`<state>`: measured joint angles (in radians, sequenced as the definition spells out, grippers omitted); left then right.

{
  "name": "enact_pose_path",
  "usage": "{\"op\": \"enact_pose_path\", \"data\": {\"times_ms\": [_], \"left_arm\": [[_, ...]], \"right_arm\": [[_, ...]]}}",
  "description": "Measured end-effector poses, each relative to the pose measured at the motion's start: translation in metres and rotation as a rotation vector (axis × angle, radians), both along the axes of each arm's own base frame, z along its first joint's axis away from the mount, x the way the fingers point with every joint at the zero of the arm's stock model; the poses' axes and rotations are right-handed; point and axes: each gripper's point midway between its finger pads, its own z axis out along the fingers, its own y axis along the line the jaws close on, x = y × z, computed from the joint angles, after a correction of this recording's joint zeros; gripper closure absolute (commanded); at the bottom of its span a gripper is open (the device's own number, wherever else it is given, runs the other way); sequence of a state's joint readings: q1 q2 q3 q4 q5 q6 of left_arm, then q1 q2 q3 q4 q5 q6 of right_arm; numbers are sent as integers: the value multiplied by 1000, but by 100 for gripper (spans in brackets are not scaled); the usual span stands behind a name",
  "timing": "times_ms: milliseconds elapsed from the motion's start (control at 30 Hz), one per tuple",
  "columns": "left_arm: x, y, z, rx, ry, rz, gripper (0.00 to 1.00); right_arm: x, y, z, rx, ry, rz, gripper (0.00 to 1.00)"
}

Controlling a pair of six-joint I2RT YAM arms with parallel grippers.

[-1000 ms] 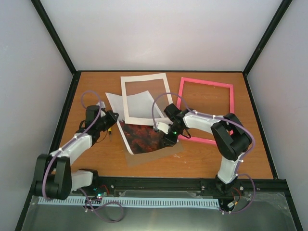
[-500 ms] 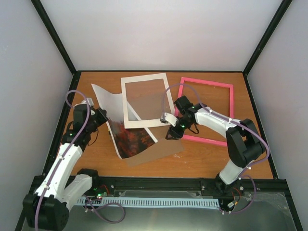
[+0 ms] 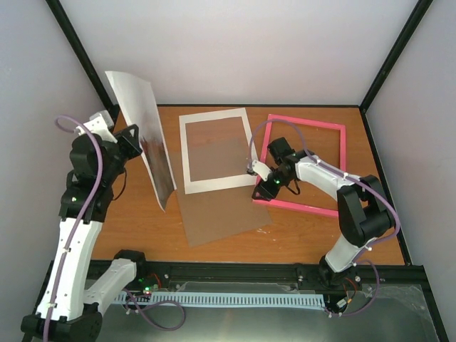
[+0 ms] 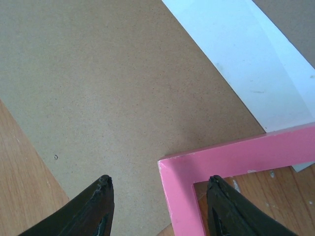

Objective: Take the photo out of the frame

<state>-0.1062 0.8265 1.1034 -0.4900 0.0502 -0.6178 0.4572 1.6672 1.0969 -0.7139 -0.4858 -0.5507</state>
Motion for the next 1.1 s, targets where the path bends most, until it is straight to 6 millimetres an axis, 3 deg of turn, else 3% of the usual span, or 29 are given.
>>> {"op": "enact_pose_path", "data": {"times_ms": [133,267,367,500,567,633,733,867,1000,1100], "left_arm": [[7,-9,11,-8,-17,-49,99],[28,-30,4,-57,4,-147,99],[49,-48,-9,-112,42,-224,99],[72,-79,-25,-166,85,-315,99],[81,-106,-28,-183,102,-386,99],[90,-135,-22,-190,104,-455,99],[103,-177,6,-203,67,-562,99],[108,-218,74,-262,-55,-713,99],[92,-224,128,-312,-176,-795,99],[78,-216,143,-325,-225,-789,99]], "right_arm": [[4,-5,1,5,5,-27,51],[17,-25,14,33,-3,-110,50],[34,-54,47,94,-52,-230,50],[58,-109,106,182,-181,-435,50],[61,-137,135,218,-257,-532,48],[59,-153,156,247,-324,-595,46],[53,-170,169,259,-405,-693,43],[53,-187,169,256,-449,-805,44],[56,-199,175,270,-491,-866,44],[56,-201,179,283,-517,-875,43]]}}
